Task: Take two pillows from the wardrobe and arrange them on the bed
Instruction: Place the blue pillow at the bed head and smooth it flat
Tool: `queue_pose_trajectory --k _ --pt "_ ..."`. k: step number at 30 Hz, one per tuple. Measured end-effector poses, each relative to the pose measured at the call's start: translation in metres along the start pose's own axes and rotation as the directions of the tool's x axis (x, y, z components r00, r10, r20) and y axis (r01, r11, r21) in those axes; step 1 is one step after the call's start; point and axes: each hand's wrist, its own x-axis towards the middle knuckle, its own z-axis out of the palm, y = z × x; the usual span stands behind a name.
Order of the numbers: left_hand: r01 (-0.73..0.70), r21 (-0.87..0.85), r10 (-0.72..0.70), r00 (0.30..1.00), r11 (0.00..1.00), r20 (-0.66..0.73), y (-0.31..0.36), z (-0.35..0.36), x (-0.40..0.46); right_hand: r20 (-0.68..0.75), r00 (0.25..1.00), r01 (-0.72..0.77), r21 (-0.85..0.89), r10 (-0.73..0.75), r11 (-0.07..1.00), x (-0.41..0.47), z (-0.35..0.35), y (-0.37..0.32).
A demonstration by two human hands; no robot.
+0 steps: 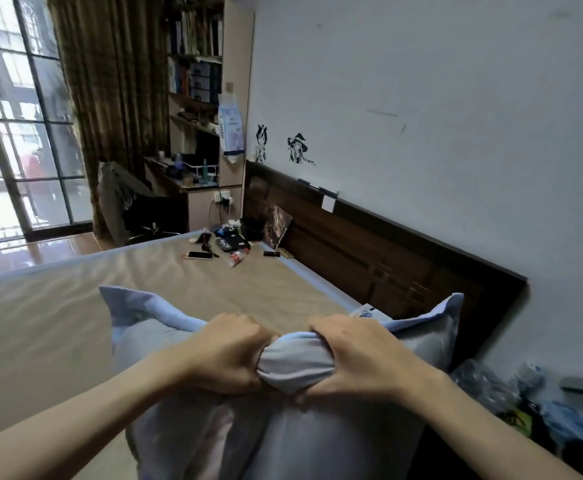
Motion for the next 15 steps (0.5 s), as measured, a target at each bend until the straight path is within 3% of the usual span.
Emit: queue_pose_trajectory --k 4,7,12,15 --pt "-0.107 0.063 0.109 0.993 0.992 -0.038 0.007 -0.011 0.022 0.212 0.973 -0.144 0.240 0.093 0.960 -0.015 -0.002 0.076" --pt "-0.073 0.124 0.085 0.992 0.990 -0.096 -0.001 -0.027 0.033 0.352 0.932 -0.234 0.417 0.081 0.878 -0.020 0.019 0.142" --pt "0.134 0.221 -0.124 0.990 0.966 -0.061 -0.014 -0.031 0.081 0.183 0.983 -0.087 0.338 0.025 0.937 0.029 0.089 0.215" --pt "0.260 0.275 -0.269 0.963 0.926 -0.005 -0.030 -0.024 0.090 0.117 0.993 -0.056 0.350 0.016 0.935 0.055 0.123 0.220"
